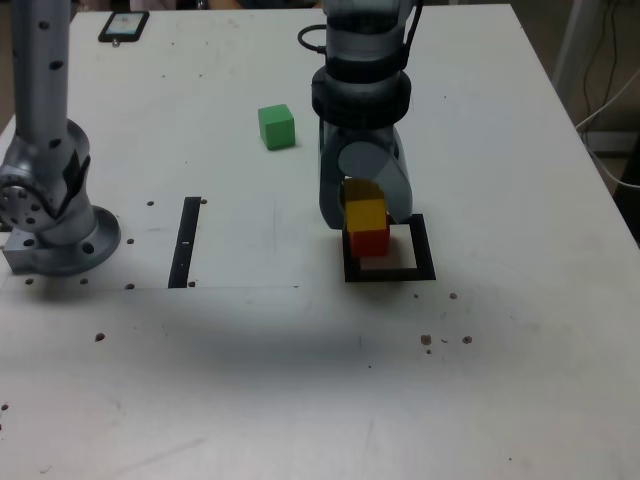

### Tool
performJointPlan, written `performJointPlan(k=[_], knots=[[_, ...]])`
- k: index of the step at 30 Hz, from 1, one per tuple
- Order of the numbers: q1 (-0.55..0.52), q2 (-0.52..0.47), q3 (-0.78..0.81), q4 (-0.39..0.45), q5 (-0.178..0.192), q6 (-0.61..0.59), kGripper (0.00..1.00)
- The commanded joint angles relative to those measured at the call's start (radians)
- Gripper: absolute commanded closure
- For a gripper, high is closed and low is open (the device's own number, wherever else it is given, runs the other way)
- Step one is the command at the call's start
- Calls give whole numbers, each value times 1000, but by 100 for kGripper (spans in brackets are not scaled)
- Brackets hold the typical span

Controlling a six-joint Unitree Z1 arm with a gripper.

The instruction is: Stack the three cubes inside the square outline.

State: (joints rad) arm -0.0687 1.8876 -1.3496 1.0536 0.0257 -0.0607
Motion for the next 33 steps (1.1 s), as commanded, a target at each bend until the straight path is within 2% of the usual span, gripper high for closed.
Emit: performJointPlan(k=[1,8,15,33], knots=[[-2,4,3,-8,5,-4,84],[0,2,9,-17,38,-16,84],[20,2,24,-15,62,-21,80],[17,4,22,-47,34,-21,80]])
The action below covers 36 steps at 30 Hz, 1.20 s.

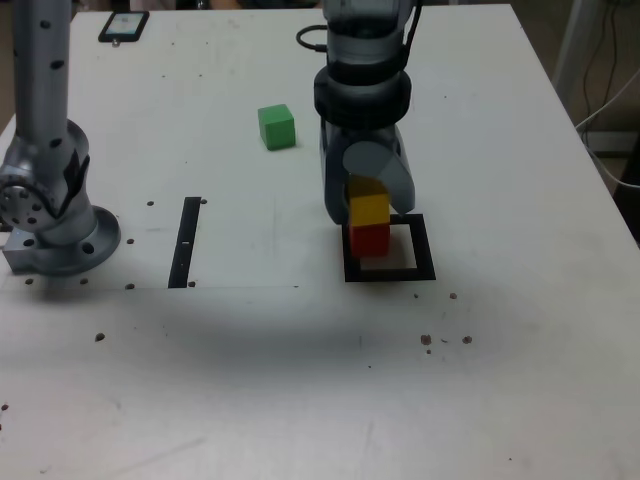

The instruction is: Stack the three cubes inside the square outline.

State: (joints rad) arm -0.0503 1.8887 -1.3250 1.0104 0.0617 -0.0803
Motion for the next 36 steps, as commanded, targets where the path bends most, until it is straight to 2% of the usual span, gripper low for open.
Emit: performJointPlan(k=[1,5,8,10,13,16,22,30,36], knots=[[-2,3,-2,-5,-2,-1,79],[-2,5,1,-8,-3,-2,72],[-2,7,2,-8,-7,-2,61],[-3,6,2,-7,-10,-1,48],[-5,2,4,-6,-10,-1,19],[-6,-3,7,-5,-7,-1,3],[-6,-21,8,-2,0,-1,1],[-5,-66,16,29,36,12,1],[60,-145,35,117,45,89,1]])
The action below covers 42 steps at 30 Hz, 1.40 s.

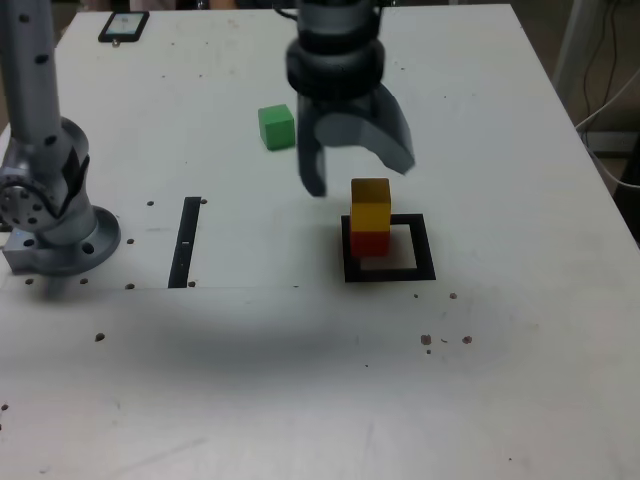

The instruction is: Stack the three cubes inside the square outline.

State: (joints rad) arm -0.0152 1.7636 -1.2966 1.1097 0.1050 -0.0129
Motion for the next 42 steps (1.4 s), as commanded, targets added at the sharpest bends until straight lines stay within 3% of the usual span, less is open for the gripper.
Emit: performJointPlan(k=[1,5,12,20,32,42], knots=[[45,-31,11,31,1,43,1],[129,-74,22,74,7,134,1],[271,-116,34,123,77,268,1],[445,-105,68,111,90,417,1],[636,61,29,28,102,492,1],[676,154,35,-36,104,510,1]])
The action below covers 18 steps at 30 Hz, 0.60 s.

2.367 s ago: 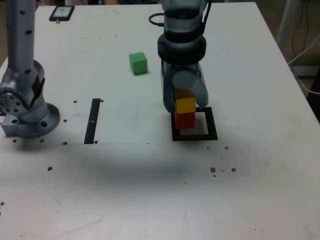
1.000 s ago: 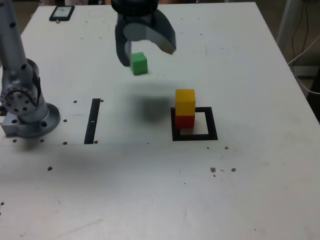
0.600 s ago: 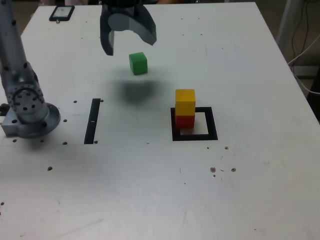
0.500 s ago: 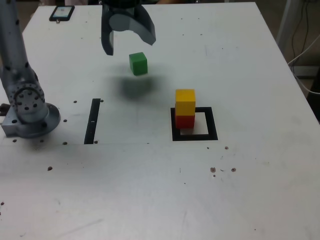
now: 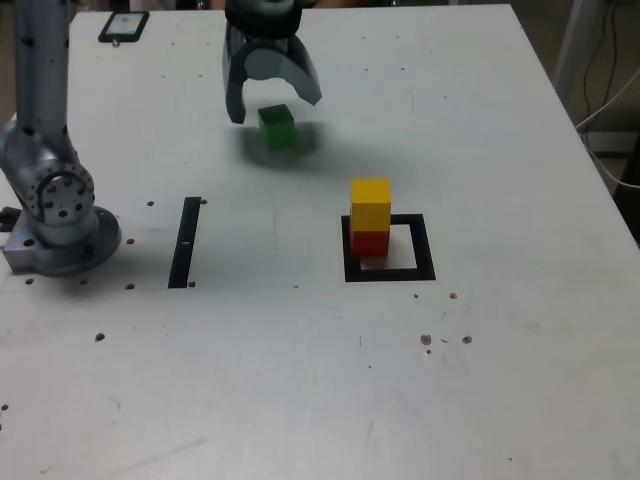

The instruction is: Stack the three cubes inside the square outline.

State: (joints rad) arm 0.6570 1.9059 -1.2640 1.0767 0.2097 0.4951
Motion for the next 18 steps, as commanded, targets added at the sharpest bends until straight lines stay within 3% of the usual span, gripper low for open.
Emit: performJointPlan(k=[1,7,18], knots=[[5,17,5,-5,-3,2,1],[6,32,23,-30,-25,2,2],[-2,77,22,-60,-20,10,16]])
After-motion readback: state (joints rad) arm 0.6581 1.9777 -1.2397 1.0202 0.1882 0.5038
